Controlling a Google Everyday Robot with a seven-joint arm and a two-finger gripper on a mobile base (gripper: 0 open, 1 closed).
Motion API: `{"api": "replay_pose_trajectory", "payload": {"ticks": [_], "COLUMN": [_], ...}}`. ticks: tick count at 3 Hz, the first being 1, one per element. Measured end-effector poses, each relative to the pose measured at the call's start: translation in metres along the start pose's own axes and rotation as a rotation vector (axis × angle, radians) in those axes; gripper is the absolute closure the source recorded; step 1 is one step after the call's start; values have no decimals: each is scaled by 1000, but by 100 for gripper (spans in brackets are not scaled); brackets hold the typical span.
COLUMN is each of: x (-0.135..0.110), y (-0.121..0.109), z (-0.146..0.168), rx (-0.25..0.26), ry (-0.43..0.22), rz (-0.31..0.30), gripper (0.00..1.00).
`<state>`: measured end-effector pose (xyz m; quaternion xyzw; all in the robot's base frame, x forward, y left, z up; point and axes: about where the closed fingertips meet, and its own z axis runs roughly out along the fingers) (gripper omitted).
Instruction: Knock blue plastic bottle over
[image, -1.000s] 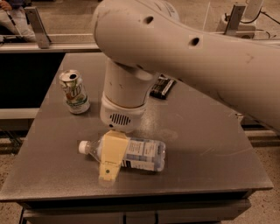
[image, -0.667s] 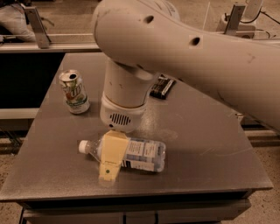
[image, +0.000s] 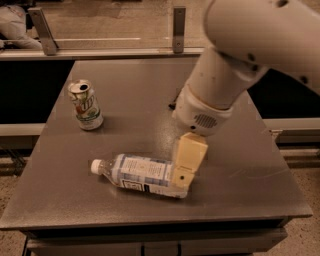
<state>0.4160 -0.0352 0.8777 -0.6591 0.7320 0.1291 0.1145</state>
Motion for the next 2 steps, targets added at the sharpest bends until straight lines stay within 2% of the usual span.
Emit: {"api": "replay_pose_trajectory", "payload": {"ticks": [1,2], "x": [3,3], "y": [0,0], "z": [-3,-3], "rx": [9,9], "ry": [-1,-1], "rz": [-75,-75], "gripper": [0,0]}}
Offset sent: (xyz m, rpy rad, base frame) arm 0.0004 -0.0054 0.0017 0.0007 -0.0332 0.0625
